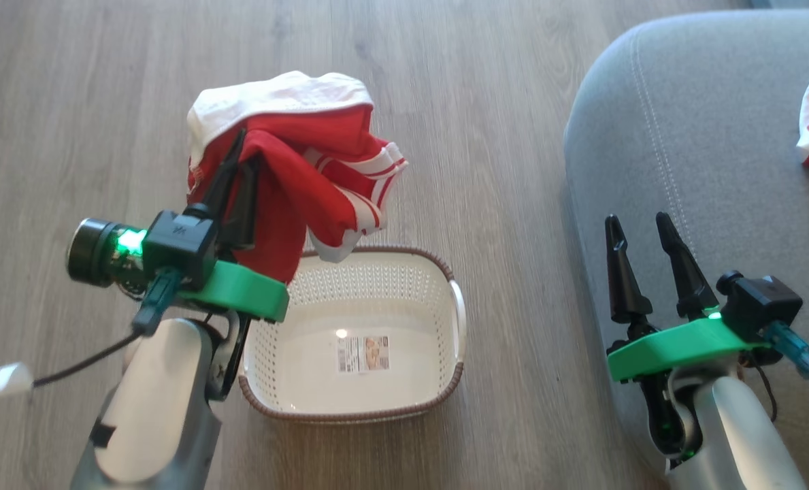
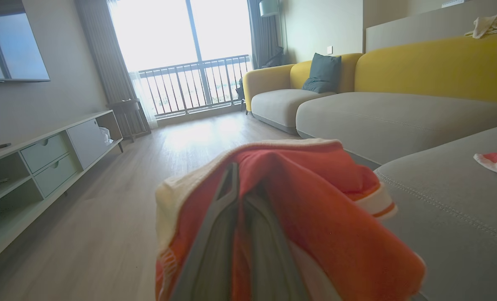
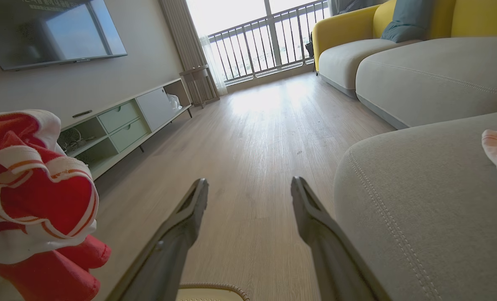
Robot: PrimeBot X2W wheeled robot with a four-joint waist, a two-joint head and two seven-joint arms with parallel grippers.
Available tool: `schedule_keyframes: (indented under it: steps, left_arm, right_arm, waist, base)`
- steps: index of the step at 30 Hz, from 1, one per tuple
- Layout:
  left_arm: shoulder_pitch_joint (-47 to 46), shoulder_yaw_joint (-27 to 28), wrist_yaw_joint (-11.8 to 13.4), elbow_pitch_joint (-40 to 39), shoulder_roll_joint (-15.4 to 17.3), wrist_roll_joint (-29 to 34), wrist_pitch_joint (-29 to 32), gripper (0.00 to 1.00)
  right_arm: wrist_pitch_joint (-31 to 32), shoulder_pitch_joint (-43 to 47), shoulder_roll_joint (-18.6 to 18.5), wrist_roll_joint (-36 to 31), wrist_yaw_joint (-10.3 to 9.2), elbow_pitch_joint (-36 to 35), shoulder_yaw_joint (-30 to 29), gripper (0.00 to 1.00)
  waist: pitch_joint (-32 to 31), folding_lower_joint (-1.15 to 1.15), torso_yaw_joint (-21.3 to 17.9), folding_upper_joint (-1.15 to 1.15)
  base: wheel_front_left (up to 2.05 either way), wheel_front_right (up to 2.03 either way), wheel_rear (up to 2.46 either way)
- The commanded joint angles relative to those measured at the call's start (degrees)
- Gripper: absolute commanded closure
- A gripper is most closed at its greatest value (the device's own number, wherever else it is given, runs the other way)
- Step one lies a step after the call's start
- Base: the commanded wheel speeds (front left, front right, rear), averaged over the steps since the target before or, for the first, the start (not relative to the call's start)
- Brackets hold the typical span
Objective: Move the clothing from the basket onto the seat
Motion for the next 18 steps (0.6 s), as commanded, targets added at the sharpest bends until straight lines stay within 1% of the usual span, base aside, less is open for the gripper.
schedule_keyframes:
  steps: [1,4,6,9,15,18]
  left_arm:
    - [-1.5,2.7,-0.4,-3.7,0.3,0.5,-0.5,1.00]
    - [-0.2,3.1,-1.7,-9.2,0.0,1.3,-0.5,1.00]
    - [0.6,2.4,-2.5,-12.8,-0.2,2.5,-0.5,1.00]
    - [1.9,0.6,-3.8,-16.2,-0.5,3.6,-0.5,1.00]
    - [4.2,-2.7,-6.5,-19.6,-1.4,3.2,-0.5,1.00]
    - [5.2,-3.7,-7.1,-19.5,-1.7,3.5,-0.5,1.00]
  right_arm:
    - [0.0,-0.3,-0.4,0.1,0.40,-2.1,1.4,0.00]
    - [0.0,0.4,-0.4,-0.2,0.40,-2.5,1.5,0.00]
    - [0.0,0.8,-0.4,-0.4,0.40,-2.9,1.4,0.00]
    - [0.0,1.4,-0.4,-0.5,0.40,-3.3,1.3,0.00]
    - [0.0,2.4,-0.4,-0.8,0.40,-4.1,1.0,0.00]
    - [0.0,2.4,-0.4,-0.7,0.40,-4.6,0.9,0.00]
  waist:
    - [-1.3,0.01,0.3,0.00]
    - [-2.2,0.01,0.3,0.00]
    - [-2.7,0.01,0.4,0.00]
    - [-3.4,0.01,0.6,0.00]
    - [-4.1,0.01,0.9,0.00]
    - [-3.8,0.01,1.0,0.00]
  base:
    - [0.00,0.00,0.00]
    - [0.00,0.00,0.00]
    - [0.00,0.00,0.00]
    - [0.00,0.00,0.00]
    - [0.00,0.00,0.00]
    - [0.00,0.00,0.00]
